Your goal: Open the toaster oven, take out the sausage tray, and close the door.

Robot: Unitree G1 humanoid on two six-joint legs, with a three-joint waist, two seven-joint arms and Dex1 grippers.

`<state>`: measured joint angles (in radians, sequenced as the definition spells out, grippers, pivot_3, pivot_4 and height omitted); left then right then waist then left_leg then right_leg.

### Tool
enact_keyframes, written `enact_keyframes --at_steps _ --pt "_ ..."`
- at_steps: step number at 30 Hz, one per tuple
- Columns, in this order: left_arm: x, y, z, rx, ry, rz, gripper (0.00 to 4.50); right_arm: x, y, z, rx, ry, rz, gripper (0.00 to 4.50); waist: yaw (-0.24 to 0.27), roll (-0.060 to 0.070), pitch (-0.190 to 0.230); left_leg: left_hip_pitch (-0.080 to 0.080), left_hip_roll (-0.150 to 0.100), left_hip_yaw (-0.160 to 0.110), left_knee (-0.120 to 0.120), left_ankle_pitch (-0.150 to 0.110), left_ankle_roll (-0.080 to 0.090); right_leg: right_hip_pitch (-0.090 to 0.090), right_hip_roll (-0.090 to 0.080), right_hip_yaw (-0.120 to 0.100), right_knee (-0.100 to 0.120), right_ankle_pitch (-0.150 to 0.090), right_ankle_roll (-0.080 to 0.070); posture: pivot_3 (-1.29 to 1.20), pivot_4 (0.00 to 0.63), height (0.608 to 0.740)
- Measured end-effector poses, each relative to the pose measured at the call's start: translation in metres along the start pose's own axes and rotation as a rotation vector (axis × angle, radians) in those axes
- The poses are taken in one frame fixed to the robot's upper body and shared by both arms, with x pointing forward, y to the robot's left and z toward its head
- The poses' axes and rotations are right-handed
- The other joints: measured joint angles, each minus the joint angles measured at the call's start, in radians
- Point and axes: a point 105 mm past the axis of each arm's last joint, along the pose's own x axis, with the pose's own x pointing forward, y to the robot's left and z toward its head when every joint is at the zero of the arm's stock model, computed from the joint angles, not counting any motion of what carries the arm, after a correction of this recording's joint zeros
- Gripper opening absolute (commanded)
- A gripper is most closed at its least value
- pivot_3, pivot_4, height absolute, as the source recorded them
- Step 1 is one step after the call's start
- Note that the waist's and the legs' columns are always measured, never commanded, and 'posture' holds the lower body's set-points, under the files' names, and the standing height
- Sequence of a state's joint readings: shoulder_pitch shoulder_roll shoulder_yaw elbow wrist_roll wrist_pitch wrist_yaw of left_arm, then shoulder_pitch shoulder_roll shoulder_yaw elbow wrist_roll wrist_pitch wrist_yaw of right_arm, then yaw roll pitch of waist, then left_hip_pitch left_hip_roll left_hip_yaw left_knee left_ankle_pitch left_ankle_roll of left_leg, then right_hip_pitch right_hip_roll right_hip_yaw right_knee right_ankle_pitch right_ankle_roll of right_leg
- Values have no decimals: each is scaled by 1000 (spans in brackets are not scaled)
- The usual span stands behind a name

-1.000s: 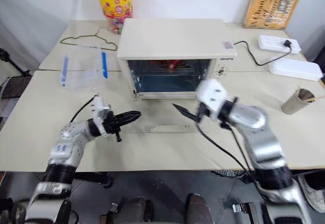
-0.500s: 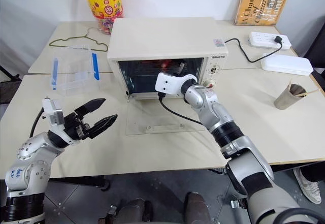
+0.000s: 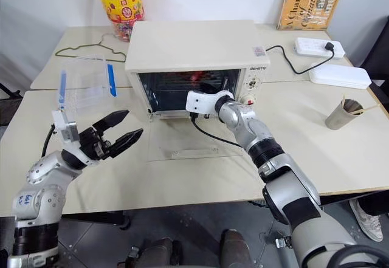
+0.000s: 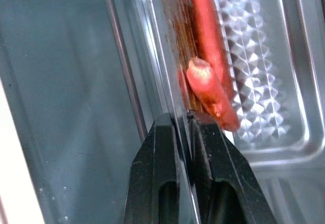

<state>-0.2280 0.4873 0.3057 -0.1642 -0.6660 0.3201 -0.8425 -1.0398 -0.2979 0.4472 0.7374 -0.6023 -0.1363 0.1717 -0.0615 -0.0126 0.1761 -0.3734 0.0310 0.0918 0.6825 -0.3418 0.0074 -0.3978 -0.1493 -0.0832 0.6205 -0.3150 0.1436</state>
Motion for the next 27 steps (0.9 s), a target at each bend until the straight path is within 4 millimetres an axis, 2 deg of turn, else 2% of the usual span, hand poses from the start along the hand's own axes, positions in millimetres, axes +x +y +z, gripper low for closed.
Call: enact_keyframes --at_steps 7,16,22,27 --pt "30 12 12 -36 -46 -92 4350 -4 -3 4 -27 -37 25 60 -1 0 0 -1 -1 1 0 0 0 0 1 -4 0 0 0 0 150 740" --pt "59 31 23 -45 -63 -128 4350 -12 -4 8 -62 -81 67 60 -16 0 1 -5 -1 1 0 0 0 0 0 -12 0 0 0 0 150 740" --pt "65 37 22 -51 -60 -131 4350 -23 1 18 -66 -137 111 60 -20 0 1 -5 0 0 -1 0 0 0 -1 -20 0 0 0 0 150 740" --pt "65 41 20 -65 -51 -125 4350 -44 10 27 -50 -169 131 60 -18 0 1 -4 0 0 0 0 0 0 -1 -20 0 0 0 0 150 740"
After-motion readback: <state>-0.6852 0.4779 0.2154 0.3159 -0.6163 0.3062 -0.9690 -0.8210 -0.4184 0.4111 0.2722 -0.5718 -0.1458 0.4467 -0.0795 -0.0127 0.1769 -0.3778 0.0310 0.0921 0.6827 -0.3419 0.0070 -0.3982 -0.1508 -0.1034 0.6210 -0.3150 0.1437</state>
